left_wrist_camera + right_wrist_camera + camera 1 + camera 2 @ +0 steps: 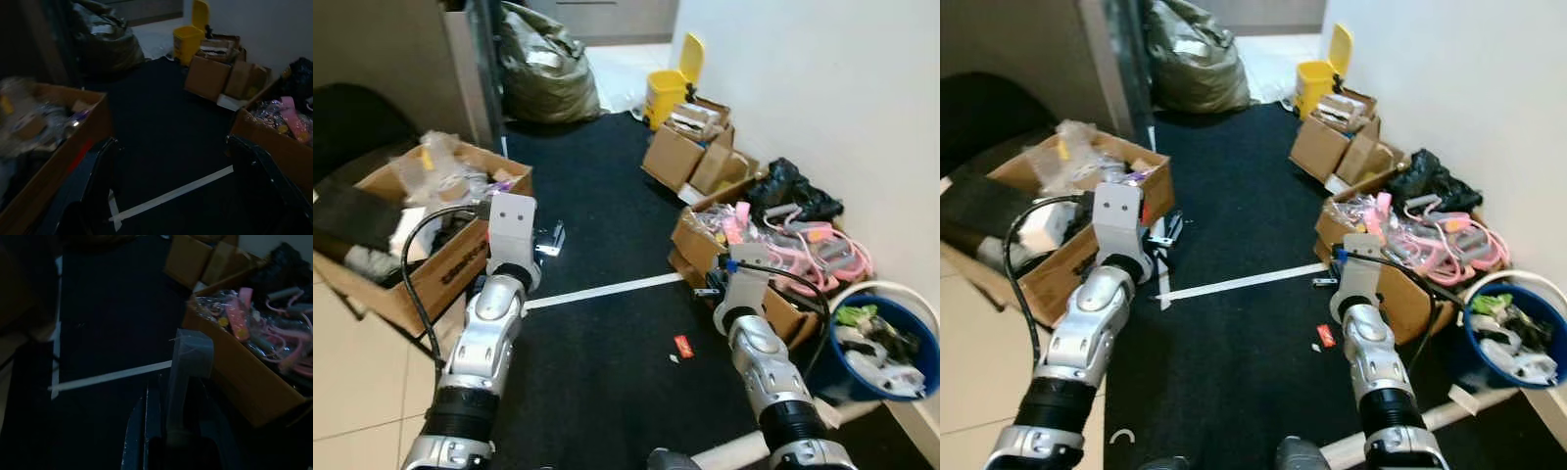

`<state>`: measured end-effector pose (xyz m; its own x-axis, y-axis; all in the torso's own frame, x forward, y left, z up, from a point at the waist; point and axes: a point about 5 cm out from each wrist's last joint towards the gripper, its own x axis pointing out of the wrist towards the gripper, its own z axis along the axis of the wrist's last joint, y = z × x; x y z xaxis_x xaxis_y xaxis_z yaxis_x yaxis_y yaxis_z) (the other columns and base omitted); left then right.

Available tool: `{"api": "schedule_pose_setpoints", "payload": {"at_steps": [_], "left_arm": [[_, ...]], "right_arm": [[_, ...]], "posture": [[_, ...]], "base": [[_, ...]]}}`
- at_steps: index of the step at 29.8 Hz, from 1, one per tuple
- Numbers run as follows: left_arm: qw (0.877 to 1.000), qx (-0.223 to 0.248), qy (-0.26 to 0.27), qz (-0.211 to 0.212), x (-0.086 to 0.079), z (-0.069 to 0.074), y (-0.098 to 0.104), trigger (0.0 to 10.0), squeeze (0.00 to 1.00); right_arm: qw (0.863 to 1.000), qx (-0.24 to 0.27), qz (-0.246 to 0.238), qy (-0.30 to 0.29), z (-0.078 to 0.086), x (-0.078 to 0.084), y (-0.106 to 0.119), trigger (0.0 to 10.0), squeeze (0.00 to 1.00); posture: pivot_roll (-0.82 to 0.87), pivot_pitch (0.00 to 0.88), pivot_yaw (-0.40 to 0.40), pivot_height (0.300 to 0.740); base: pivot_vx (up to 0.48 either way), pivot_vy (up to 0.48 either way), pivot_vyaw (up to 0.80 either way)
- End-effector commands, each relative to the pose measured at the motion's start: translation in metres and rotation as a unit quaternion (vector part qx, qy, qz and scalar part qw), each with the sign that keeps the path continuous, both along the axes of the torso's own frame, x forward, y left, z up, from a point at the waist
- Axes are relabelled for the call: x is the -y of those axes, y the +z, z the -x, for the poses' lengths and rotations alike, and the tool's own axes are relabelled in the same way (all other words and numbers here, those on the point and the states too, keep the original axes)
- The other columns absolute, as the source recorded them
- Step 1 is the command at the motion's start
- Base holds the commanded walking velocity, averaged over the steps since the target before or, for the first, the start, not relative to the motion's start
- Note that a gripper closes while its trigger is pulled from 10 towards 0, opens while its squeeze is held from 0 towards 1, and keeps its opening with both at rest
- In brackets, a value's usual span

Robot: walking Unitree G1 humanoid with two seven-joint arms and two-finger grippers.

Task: Picking trash to rubbish bin

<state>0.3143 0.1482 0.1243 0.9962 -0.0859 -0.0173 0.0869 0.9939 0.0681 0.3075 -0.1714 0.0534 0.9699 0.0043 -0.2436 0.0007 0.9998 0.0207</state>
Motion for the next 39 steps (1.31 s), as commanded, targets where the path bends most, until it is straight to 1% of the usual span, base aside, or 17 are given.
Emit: {"api": "schedule_pose_setpoints", "payload": {"at_steps": [1,15,29,35,39], "left_arm": [[1.0,-0.002,-0.01,-0.002,0.004,0.0,0.0,10.0,0.0],[1.0,-0.003,-0.013,-0.005,0.004,0.0,0.001,10.0,0.0],[1.0,-0.005,-0.013,-0.007,0.003,0.0,0.0,10.0,0.0],[1.0,-0.004,-0.014,-0.008,0.003,0.0,0.001,10.0,0.0],[1.0,-0.004,-0.013,-0.008,0.004,-0.001,0.002,10.0,0.0]], "right_arm": [[1.0,-0.004,0.004,-0.012,0.002,0.006,-0.003,10.0,0.0],[1.0,-0.006,0.0,-0.016,0.004,0.006,-0.005,10.0,0.0],[1.0,-0.005,0.007,-0.004,0.004,0.002,-0.005,10.0,0.0],[1.0,-0.001,0.02,0.013,0.001,-0.002,-0.002,10.0,0.0],[1.0,0.002,0.022,0.015,-0.002,-0.004,0.0,10.0,0.0]], "posture": [[-0.06,0.0,-0.008,0.74],[-0.05,0.0,-0.002,0.74],[-0.05,0.0,-0.002,0.74],[-0.05,0.0,0.0,0.74],[-0.05,0.0,-0.001,0.74]], "base": [[0.322,0.0,-0.8],[0.322,0.0,-0.79],[0.323,0.0,0.0],[0.322,0.0,0.0],[0.321,0.0,0.53]]}}
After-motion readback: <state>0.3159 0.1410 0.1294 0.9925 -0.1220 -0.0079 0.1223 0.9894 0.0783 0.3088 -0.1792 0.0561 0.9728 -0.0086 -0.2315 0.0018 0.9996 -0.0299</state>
